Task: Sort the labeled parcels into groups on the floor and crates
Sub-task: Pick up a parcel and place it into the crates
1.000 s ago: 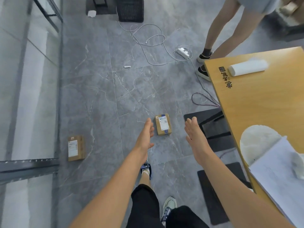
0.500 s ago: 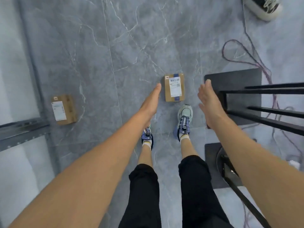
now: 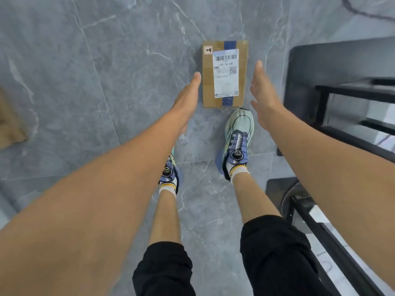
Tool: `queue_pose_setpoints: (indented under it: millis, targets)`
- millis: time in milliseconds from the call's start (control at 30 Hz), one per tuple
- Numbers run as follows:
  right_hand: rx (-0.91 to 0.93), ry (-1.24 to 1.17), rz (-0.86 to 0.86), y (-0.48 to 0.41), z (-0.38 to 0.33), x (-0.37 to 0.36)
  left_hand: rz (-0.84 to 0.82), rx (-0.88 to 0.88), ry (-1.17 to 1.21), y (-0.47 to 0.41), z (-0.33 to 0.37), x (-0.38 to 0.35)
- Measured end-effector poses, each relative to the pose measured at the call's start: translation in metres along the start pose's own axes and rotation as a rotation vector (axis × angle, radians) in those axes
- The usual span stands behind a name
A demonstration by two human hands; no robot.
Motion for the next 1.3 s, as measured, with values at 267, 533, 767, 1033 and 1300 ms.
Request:
queue_pose_setpoints:
  millis: [267, 533, 767, 1033, 1300]
  targets:
    - [-0.009, -0.055, 0.004, -0.059, 0.021, -0.010, -0.008, -0.033, 0.113, -0.075, 0.001, -0.023]
    - [0.011, -0.099, -0.050, -0.092, 0.041, -0.023, -0.081, -0.098, 0.200, -0.103, 0.002, -0.034]
    - [0.027, -0.144, -0.065, -0.038, 0.013, -0.042, -0.035, -0.136, 0.263, -0.053, 0.020, 0.001]
    - [0.228, -0.098, -0.111, 0.099, -0.117, -0.071, -0.003, -0.304, 0.303, 0.110, 0.104, 0.079]
    - [0.468, -0.091, -0.204, 0.298, -0.287, -0.106, 0.118, -0.542, 0.353, 0.335, 0.222, 0.178]
Point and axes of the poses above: each hand's wrist, its own y-axis away from the middle knuckle, its own x-axis out of the back of the hand, z = x × y, the point moved 9 cm from there along -y, towards the middle knuckle, and after that the axes turned 1 degree about x, right-handed, at the moved point
